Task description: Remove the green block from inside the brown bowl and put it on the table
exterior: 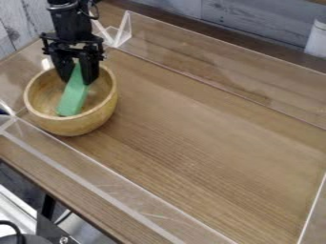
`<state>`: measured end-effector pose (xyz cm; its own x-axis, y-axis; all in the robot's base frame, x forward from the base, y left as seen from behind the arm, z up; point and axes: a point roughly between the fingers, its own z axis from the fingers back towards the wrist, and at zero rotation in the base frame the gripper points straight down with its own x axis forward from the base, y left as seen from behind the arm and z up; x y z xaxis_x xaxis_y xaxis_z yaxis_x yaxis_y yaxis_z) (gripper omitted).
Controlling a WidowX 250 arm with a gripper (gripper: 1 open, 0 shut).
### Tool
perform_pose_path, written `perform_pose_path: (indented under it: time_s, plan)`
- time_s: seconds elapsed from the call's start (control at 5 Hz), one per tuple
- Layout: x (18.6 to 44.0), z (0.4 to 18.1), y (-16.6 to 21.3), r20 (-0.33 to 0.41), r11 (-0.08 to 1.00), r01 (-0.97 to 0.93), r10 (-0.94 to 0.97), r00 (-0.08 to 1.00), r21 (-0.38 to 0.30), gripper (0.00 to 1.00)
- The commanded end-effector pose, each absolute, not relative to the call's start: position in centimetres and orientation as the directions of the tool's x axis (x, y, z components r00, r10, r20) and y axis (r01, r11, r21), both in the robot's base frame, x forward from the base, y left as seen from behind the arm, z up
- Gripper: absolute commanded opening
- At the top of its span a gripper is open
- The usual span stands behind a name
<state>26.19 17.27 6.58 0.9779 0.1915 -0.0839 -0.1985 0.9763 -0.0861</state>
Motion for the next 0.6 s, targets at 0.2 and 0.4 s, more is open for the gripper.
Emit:
perform_pose_path:
  time_s: [0.2,0.4]
  plan:
    - [27.57,9.01,17.26,-0.019,0.98,-0.183,0.182,0.983,-0.072,0.0]
    - [27.78,9.48,16.84,-0.018,0.981,-0.179,0.178,0.984,-0.081,0.0]
